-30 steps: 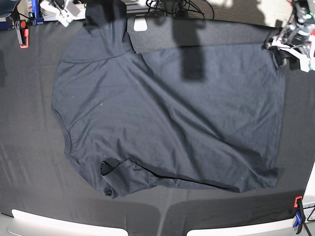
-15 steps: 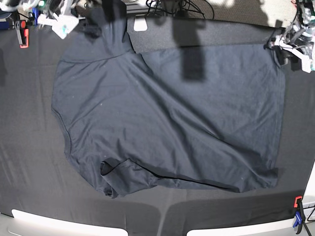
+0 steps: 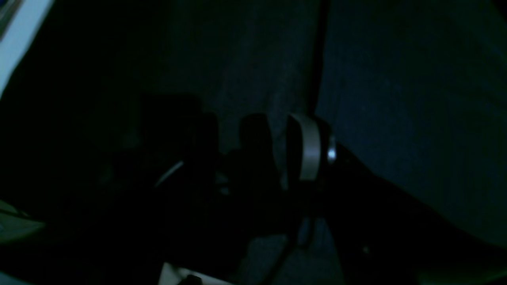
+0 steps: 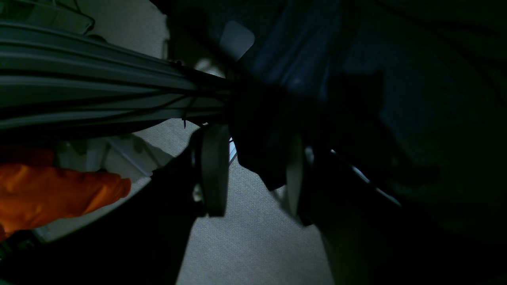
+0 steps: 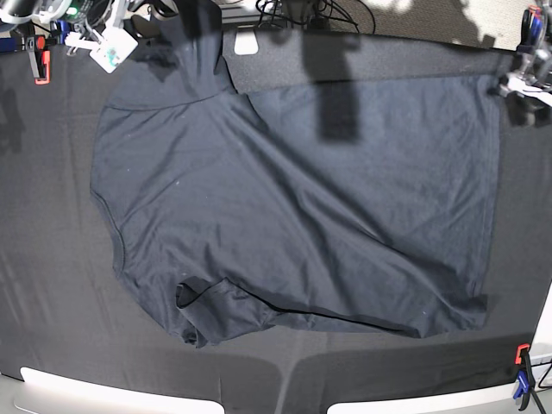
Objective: Layout the t-shirt on the table in an organized manner, then fold the t-shirt properly
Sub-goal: 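Grasp the collar edge with both grippers and pull it taut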
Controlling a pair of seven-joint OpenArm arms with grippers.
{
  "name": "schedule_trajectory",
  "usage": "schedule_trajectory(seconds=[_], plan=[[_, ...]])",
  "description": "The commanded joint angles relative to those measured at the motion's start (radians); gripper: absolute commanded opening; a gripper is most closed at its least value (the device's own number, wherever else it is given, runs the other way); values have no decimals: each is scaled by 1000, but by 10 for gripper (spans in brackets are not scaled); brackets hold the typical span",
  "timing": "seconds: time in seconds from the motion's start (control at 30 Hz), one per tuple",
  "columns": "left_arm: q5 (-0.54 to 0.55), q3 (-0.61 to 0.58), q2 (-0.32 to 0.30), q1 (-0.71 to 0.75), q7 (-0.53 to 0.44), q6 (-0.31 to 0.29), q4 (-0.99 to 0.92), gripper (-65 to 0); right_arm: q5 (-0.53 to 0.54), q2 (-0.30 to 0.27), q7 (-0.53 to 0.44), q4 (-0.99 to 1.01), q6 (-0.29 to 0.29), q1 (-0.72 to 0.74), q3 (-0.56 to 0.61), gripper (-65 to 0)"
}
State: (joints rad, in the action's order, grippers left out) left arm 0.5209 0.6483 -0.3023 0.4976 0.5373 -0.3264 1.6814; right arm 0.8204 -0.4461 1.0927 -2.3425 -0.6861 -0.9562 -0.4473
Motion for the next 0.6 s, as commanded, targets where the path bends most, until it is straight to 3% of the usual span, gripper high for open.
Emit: schedule_trajectory(seconds=[0.0,0.13,0.27,0.57], plan=[[13,4,-10,1,6,-12,14,-387,22,-8,-16,-14,-12,-8,-5,-423],[3,3,33,1,23,-86,13,-387,22,-8,-16,-14,-12,-8,-5,-423],[-32,-2,64,-2,15,-86,12,-387,22,-8,-15,-14,-12,-8,-5,-423],[-64,-66,72,8,19,-97,11,-387,22,-8,-7,-14,-12,-8,-5,-423]])
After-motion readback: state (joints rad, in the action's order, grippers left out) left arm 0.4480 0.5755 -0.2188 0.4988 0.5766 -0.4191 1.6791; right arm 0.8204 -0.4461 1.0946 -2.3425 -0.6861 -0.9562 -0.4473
